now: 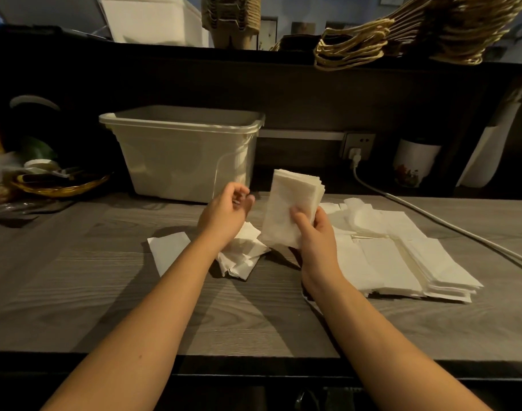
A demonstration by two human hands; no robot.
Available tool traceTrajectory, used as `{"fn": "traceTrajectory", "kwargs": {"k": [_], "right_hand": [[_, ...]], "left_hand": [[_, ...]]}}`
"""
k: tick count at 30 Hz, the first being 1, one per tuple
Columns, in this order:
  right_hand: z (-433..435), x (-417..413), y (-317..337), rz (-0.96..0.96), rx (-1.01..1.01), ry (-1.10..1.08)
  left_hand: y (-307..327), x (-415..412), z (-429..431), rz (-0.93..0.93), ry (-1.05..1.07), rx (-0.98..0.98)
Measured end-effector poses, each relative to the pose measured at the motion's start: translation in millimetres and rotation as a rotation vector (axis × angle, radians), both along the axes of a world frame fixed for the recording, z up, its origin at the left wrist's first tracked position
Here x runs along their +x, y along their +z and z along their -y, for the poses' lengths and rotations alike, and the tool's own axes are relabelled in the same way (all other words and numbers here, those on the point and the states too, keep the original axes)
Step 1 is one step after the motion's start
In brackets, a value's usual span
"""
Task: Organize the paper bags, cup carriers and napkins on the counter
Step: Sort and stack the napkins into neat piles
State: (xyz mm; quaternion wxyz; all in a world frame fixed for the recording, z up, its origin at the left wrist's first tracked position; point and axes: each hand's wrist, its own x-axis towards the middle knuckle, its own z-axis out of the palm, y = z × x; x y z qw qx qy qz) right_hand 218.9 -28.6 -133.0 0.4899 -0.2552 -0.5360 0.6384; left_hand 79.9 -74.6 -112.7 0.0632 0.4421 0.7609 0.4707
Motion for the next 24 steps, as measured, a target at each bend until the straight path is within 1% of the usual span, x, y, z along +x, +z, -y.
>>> {"fn": "traceTrajectory", "kwargs": {"k": [1,2,5,7,9,16,21,24], "right_hand": [[-0.8,0.6,0.5,-0.033,-0.038,-0.004],[-1.4,1.2,1.0,-0.061,-0.077,-0.004],[-4.0,2.3,1.4,-0.129,-0.179,-0.005],[-5.8,2.8,1.3,-0.145,-0.208,-0.016],[-6.2,2.8,1.8,-0.149,-0.22,-0.017],[-6.4,3.2,2.2,-0.135,-0.228,-0.006],[-6.5,3.8,1.6,-0.133,-0.232,-0.001],[-7.1,3.9,1.1,-0.141,-0.236,-0.003]], "left_hand": [[-4.0,-6.0,-0.1,-0.117,0.053,-0.114],[-8.5,-10.7,-0.8,-0.182,0.069,-0.202],[-18.8,-18.2,-3.0,-0.299,0.076,-0.428],[-20.7,-18.8,-3.6,-0.325,0.081,-0.575],[-20.7,-18.5,-3.7,-0.314,0.088,-0.638],[-16.2,-14.6,-2.3,-0.312,0.117,-0.683],[-13.5,-10.9,-3.4,-0.283,0.065,-0.547],[-14.2,-10.3,-3.9,-0.197,0.019,-0.47]]}}
